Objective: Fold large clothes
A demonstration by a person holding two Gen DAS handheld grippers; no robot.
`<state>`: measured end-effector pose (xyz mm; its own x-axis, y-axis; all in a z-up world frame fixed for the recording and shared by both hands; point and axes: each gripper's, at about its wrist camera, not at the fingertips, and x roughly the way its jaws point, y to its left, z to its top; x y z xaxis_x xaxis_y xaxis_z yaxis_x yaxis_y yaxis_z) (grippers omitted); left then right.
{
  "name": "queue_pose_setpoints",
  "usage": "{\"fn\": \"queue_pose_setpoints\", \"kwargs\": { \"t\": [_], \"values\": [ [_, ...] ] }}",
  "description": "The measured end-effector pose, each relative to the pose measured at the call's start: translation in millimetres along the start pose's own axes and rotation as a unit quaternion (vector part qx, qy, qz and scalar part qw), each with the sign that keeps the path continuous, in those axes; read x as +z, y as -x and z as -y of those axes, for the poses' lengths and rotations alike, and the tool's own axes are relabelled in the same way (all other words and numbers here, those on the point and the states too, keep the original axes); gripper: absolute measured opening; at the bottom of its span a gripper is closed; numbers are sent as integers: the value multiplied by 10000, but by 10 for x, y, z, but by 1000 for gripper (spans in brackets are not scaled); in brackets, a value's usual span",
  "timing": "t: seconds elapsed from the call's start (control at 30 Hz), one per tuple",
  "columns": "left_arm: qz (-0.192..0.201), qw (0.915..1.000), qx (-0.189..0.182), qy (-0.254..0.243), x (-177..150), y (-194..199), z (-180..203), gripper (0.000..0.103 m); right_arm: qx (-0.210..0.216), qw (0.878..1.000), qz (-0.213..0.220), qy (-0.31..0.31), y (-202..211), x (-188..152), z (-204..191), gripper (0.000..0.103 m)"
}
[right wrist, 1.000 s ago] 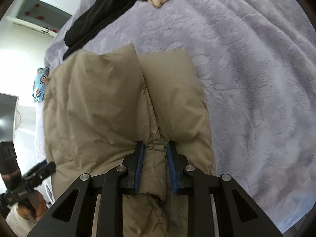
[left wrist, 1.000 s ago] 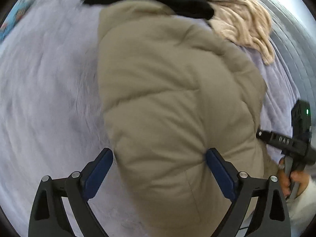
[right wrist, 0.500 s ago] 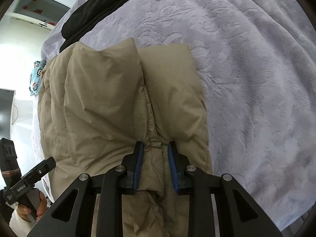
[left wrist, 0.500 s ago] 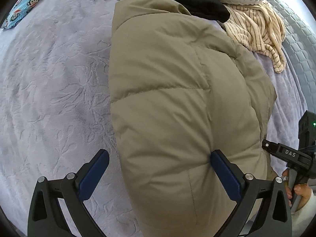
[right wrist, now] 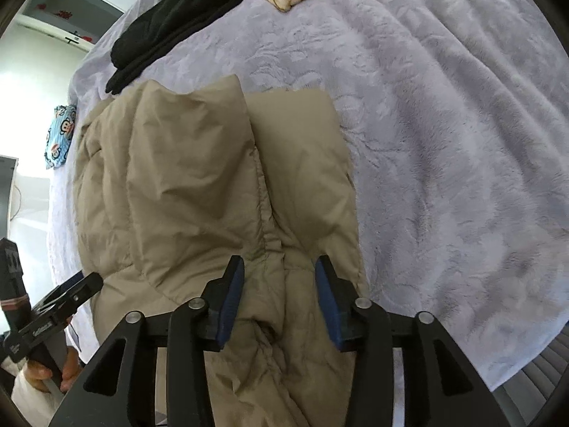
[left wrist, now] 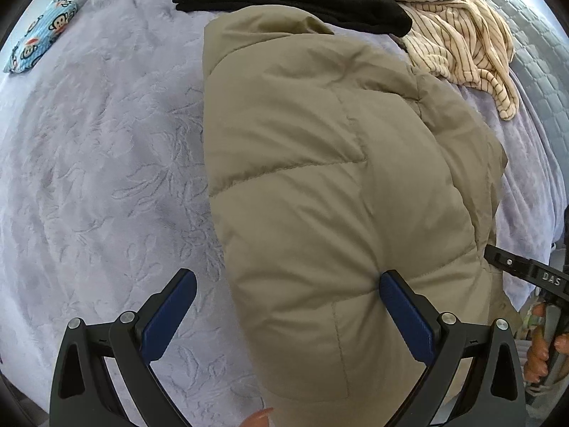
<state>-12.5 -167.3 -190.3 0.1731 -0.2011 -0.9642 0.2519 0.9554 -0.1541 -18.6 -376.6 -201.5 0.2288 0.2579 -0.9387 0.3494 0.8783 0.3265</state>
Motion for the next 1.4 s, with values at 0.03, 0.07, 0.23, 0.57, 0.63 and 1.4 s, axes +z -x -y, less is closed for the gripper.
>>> {"fn": "queue_pose_setpoints", "kwargs": {
  "t": [0.03,0.07,0.23,0.57,0.63,1.4],
  "values": [
    [0,10000,2,0,1,10,-9,103,-4,10000,8,4,11,-7,3,49],
    [0,10000,4,-3,2,21,-11,103,-11,10000,11,10,17,-11,5,50],
    [4,10000,42,-38,11,49,-20,103,-22,10000,-70,-66,-66,1,31,52],
    [49,9995,-199,221,14,172,-156,103,25,10000,-64,-37,-63,11,7,59],
    [31,9992,-249,297,31,201,-235,103,138,9999,2,-46,-11,28,22,72],
    [-161,9971,-699,263,139,32,-284,103,848,9951,-436,-270,-321,359,350,103]
  ]
}}
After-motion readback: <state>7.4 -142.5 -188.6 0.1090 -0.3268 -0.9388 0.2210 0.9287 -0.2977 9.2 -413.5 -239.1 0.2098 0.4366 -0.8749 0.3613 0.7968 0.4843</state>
